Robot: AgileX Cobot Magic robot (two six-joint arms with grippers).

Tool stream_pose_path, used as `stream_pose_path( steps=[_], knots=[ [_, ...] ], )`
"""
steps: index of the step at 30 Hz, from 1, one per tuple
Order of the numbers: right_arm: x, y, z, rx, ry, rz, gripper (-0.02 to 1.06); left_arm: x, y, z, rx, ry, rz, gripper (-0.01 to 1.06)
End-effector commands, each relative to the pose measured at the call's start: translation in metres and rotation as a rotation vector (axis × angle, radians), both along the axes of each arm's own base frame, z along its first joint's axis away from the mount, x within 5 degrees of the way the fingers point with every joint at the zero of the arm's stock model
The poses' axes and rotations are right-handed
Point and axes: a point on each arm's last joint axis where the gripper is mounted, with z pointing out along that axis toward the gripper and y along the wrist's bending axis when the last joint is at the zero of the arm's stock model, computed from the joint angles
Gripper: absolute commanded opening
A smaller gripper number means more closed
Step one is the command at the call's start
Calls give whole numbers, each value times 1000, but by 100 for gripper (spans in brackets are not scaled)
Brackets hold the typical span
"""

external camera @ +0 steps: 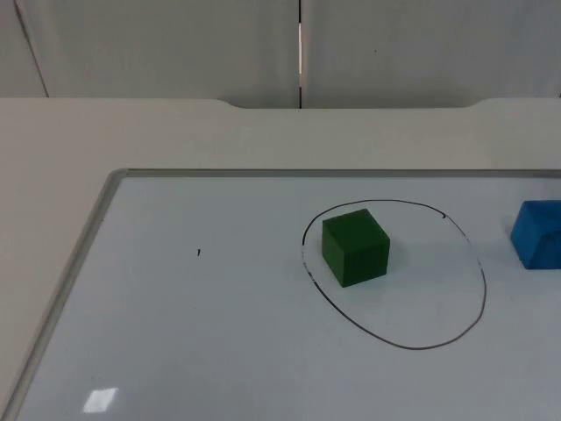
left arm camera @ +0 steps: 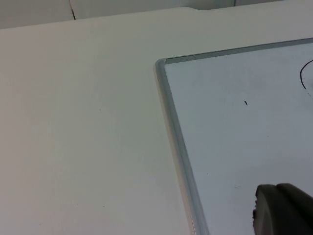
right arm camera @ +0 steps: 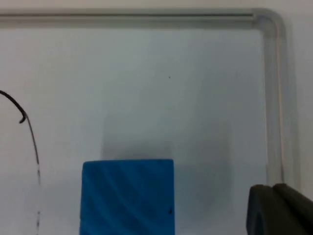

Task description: Push the two cubes into the marked area.

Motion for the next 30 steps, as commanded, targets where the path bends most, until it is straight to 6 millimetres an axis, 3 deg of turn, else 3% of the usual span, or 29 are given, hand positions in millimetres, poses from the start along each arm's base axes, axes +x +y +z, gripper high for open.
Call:
stream_pose_path(
  steps=[1,11,30],
  knots=[
    [4,-2,-8,-9,8,6,0,1,0,-1,-5,-7,9,0],
    [12,-2,-40,-9,32,6,0,1,0,-1,-5,-7,9,0],
    [17,2,-46,0,-6,3,0,1,0,-1,-3,-8,10,0]
  ],
)
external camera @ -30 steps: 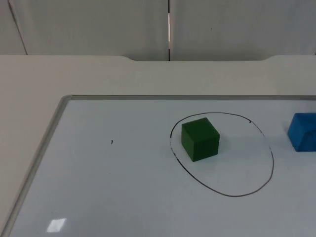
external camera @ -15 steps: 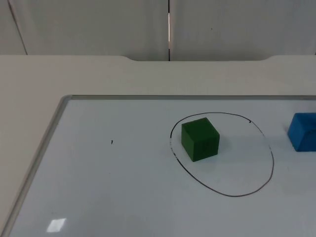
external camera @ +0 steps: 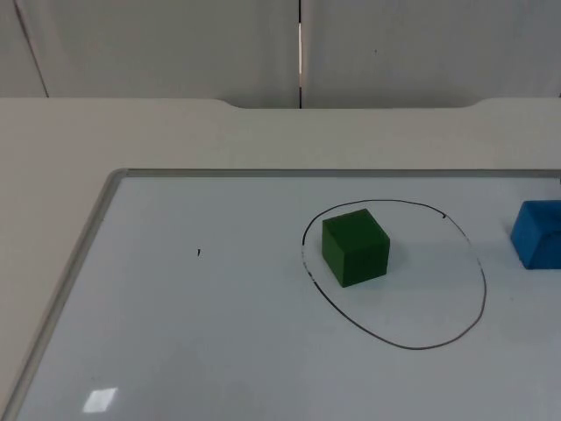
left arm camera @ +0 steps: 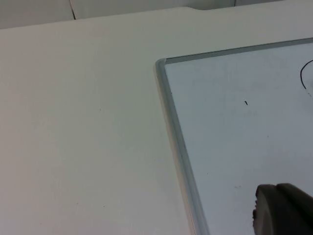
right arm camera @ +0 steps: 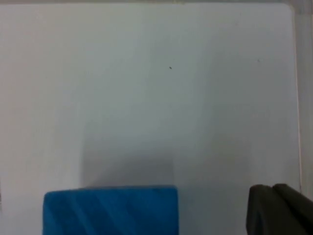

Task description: Push the two cubes into the marked area.

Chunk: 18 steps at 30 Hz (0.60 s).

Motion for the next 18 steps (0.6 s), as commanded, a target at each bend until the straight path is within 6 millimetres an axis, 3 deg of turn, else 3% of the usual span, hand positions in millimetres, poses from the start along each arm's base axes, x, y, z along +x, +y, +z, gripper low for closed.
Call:
stream_pose_path(
  steps=[1,8,18],
  knots=[
    [2,3,1,1,-10,9,0,1,0,-1,-3,-8,10,0],
    [2,28,2,-4,-36,88,0,1,0,-1,-3,-8,10,0],
    [1,31,2,-1,-20,92,0,1,0,-1,-3,-8,10,0]
  ],
)
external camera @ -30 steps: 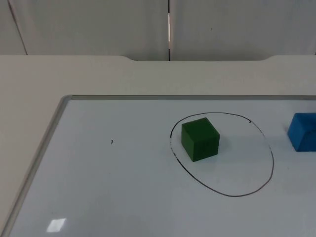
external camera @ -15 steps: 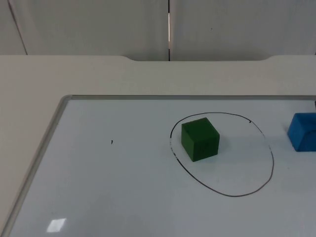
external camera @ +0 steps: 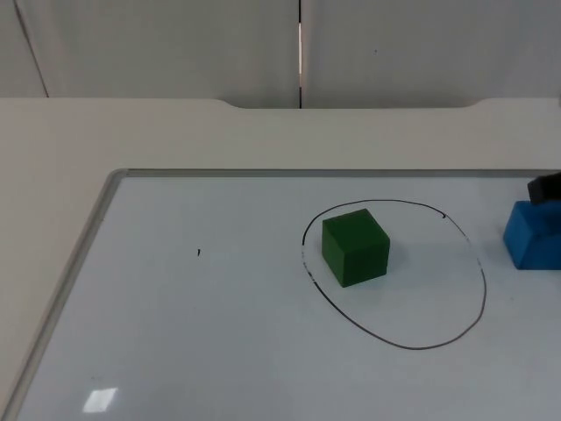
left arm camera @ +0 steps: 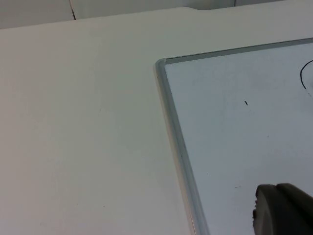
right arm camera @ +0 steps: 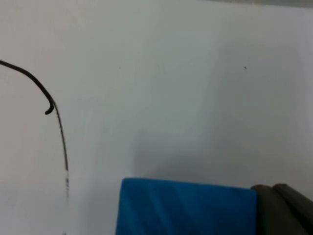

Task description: Push the two cubes into the marked area.

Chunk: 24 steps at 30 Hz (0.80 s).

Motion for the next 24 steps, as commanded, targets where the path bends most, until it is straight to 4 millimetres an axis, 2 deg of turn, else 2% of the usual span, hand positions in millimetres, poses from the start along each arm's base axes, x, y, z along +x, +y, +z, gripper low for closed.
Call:
stream_pose_path(
  steps=[1,24],
  knots=[
    [0,2,2,-4,0,11,0,1,0,-1,-3,-8,10,0],
    [-1,3,1,44,23,-56,0,1,0,-1,-3,-8,10,0]
  ],
)
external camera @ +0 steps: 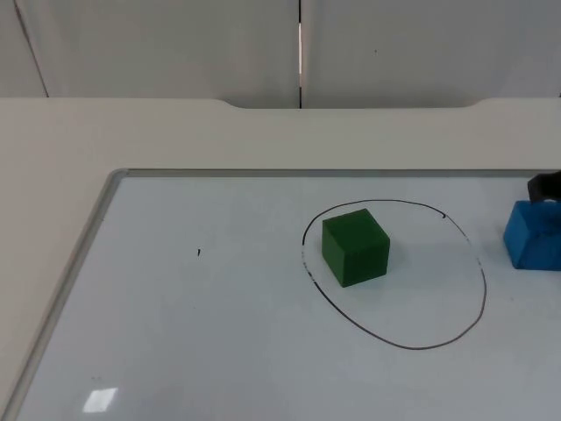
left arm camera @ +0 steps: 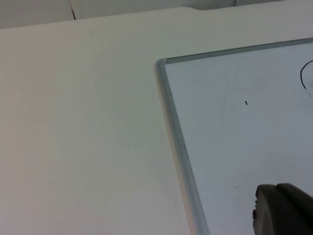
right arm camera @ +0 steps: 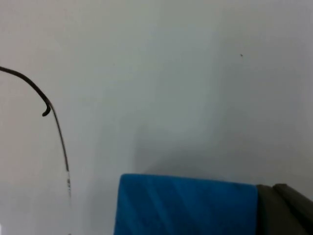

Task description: Push the two cubes into the marked area.

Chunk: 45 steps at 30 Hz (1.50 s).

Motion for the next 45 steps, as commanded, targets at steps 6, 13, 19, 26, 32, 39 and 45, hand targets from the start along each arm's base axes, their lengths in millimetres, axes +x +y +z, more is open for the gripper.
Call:
stream_pose_path(
  steps=[6,13,19,26,32,39,45],
  knots=[
    [0,2,2,16,1,-16,0,1,0,-1,-3,-8,10,0],
    [-1,5,2,23,17,-22,0,1,0,-1,-3,-8,10,0],
    [-1,22,3,26,-11,28,0,1,0,-1,-3,-8,10,0],
    [-2,26,3,27,-16,39,0,1,0,-1,-3,-8,10,0],
    [-3,26,3,19,-2,48,0,1,0,-1,-3,-8,10,0],
    [-6,26,1,13,38,48,0,1,0,-1,-3,-8,10,0],
    [-7,30,1,19,40,52,0,1,0,-1,-3,-8,10,0]
  ],
)
